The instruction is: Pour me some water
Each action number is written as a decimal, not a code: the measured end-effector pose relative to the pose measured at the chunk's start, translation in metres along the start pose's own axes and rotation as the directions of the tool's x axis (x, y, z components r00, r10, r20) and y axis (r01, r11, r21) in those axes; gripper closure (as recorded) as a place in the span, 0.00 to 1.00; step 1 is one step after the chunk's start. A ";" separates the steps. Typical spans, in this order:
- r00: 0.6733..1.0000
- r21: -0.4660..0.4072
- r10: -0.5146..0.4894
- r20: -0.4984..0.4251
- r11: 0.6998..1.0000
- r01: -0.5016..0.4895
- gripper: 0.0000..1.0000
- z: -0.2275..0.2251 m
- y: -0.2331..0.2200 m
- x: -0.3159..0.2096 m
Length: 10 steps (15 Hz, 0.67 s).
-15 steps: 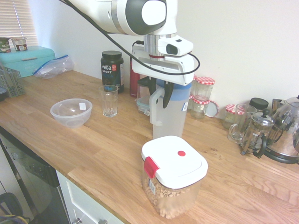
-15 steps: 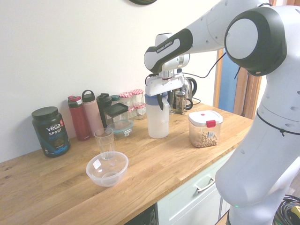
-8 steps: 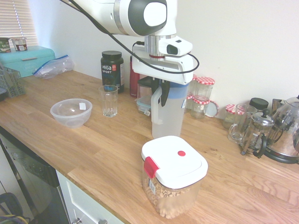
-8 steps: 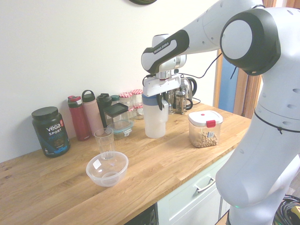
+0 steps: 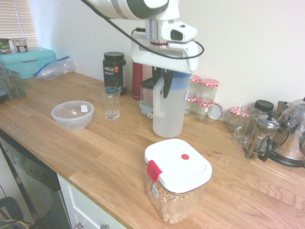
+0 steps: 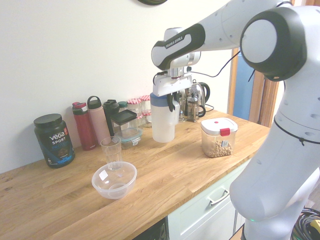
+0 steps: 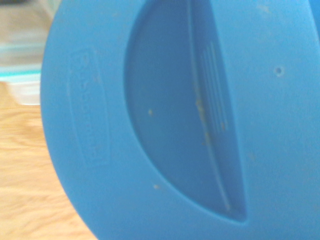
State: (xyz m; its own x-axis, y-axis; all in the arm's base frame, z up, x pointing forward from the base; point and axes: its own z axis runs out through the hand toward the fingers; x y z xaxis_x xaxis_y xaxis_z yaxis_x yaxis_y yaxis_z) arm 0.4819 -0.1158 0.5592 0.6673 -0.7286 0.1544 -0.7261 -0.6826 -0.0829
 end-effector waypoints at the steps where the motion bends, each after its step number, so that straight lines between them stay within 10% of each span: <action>1: 1.000 0.007 -0.023 -0.012 1.000 0.023 1.00 -0.020 0.003 -0.010; 5: 0.971 0.024 -0.233 -0.061 0.972 0.235 1.00 -0.075 -0.008 -0.055; 10: 0.855 -0.017 -0.514 -0.070 0.857 0.514 1.00 -0.080 -0.056 -0.101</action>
State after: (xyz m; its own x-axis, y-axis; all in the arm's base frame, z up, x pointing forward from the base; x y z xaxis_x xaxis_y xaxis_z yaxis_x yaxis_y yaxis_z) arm 0.4415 0.0004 0.6268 0.9322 -0.2681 0.2433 -0.2824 -0.9590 0.0255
